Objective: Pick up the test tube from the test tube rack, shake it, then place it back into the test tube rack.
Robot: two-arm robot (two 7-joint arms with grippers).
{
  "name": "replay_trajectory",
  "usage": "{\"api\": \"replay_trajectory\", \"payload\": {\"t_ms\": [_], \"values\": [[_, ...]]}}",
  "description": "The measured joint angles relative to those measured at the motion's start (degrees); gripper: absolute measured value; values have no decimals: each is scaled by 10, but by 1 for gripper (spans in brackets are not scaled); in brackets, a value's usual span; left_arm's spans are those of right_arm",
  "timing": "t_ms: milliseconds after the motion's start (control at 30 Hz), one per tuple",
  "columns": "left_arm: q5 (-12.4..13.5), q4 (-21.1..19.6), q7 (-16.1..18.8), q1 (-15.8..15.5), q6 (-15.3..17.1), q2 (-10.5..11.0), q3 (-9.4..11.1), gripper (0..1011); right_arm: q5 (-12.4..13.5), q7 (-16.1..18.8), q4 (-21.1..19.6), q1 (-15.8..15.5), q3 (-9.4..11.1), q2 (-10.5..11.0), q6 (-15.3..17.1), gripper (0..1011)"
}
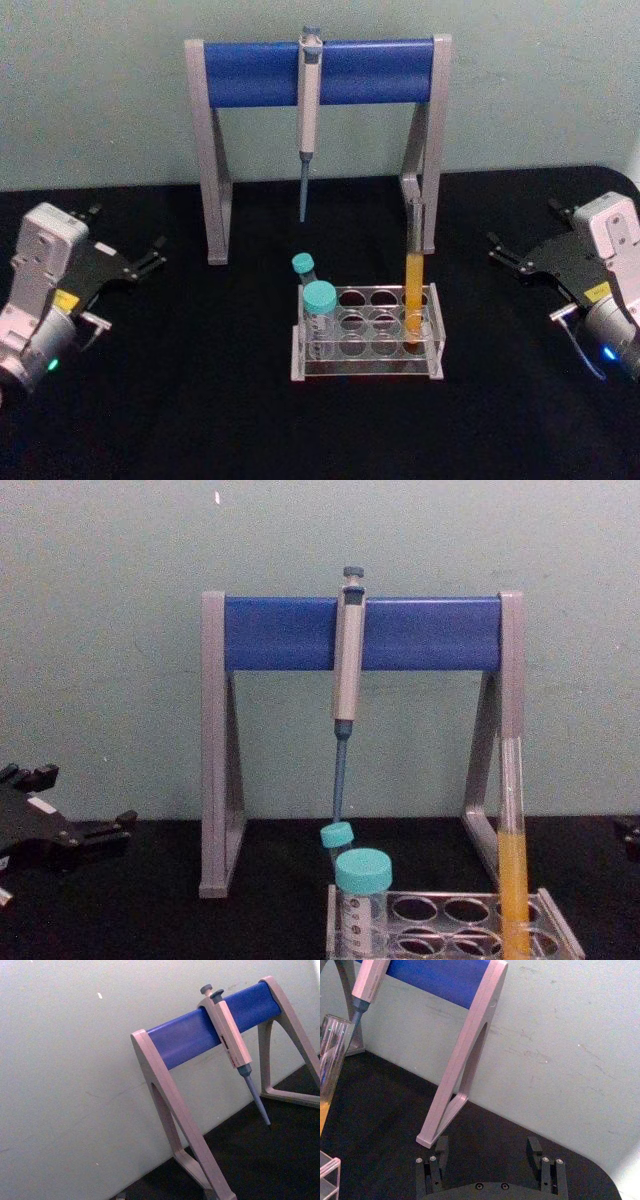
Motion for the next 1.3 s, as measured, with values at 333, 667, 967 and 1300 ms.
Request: {"api": "replay_trajectory", "payload": {"t_ms": [333, 667, 967, 1300], "values": [[0, 0, 0, 0, 0, 0, 0, 1001, 0, 0, 0, 0, 0, 0, 0, 1000], [0, 0, 0, 0, 0, 0, 0, 1001, 0, 0, 0, 0, 0, 0, 0, 1000], [0, 0, 0, 0, 0, 0, 0, 1001, 0, 0, 0, 0, 0, 0, 0, 1000], [0, 0, 0, 0, 0, 0, 0, 1002, 0, 0, 0, 0, 0, 0, 0, 1000]]}}
